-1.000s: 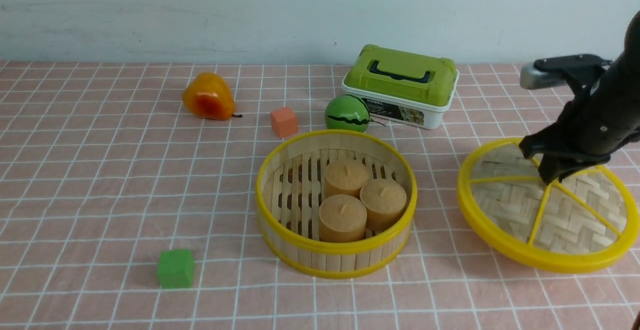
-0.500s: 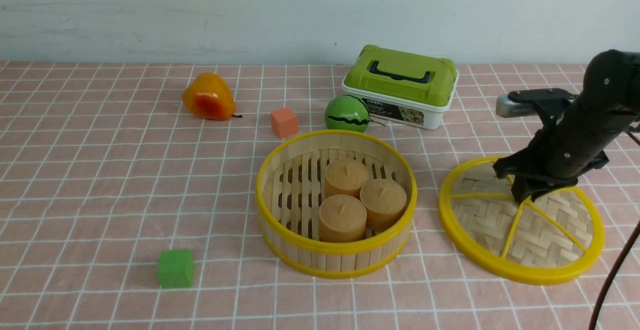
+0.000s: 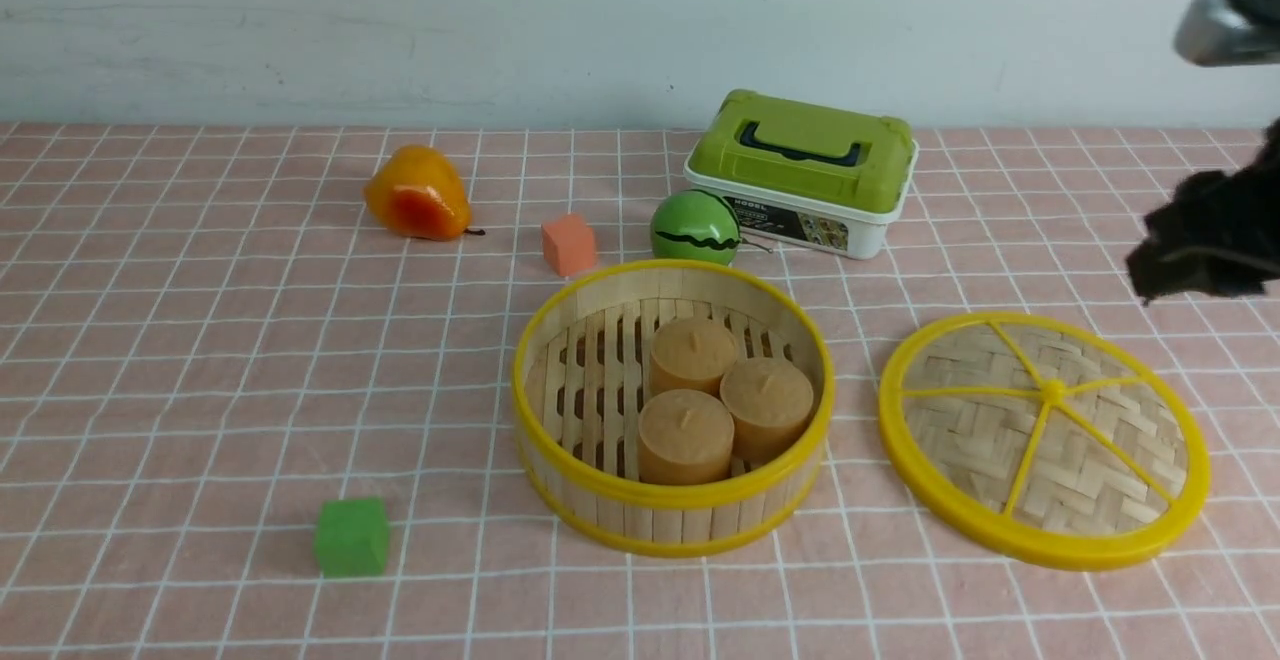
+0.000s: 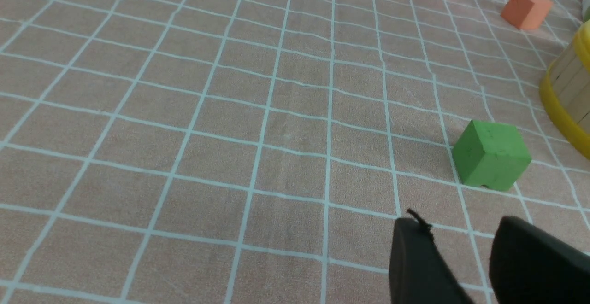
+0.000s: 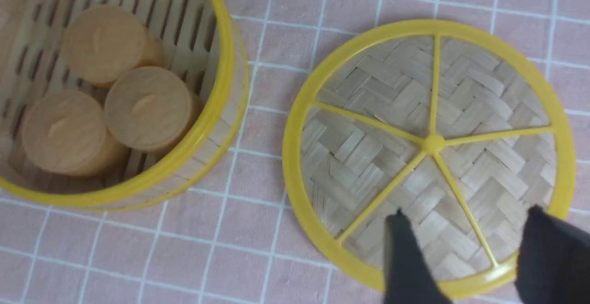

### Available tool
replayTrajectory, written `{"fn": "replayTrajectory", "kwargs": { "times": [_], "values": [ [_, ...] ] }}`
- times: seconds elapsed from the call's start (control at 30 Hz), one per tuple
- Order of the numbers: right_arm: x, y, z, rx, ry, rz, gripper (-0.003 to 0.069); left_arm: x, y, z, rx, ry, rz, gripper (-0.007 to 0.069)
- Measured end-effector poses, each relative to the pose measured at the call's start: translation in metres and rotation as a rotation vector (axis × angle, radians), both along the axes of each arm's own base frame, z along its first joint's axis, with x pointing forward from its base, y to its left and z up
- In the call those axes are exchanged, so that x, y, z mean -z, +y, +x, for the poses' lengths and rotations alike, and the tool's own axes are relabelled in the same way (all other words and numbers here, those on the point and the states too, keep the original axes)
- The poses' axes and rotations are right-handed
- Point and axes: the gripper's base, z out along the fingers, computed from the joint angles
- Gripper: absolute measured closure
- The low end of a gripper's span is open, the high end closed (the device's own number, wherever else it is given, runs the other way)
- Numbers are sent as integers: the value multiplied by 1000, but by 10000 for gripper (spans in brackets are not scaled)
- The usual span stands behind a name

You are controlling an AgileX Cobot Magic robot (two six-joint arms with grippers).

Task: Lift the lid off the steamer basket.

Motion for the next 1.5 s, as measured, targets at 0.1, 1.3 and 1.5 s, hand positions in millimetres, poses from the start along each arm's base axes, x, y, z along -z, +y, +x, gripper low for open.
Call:
{"fn": "replayTrajectory", "kwargs": {
  "times": [0.1,1.3,1.5],
  "values": [
    [-1,-2,-44,-14,-67,-17,617,0,0,0,0,0,0,385],
    [159,-27,-205,225,-732,-10,653,0,0,0,0,0,0,385],
    [170,-28,-209,243,-665,-1,645,0,0,0,0,0,0,385]
  ]
}}
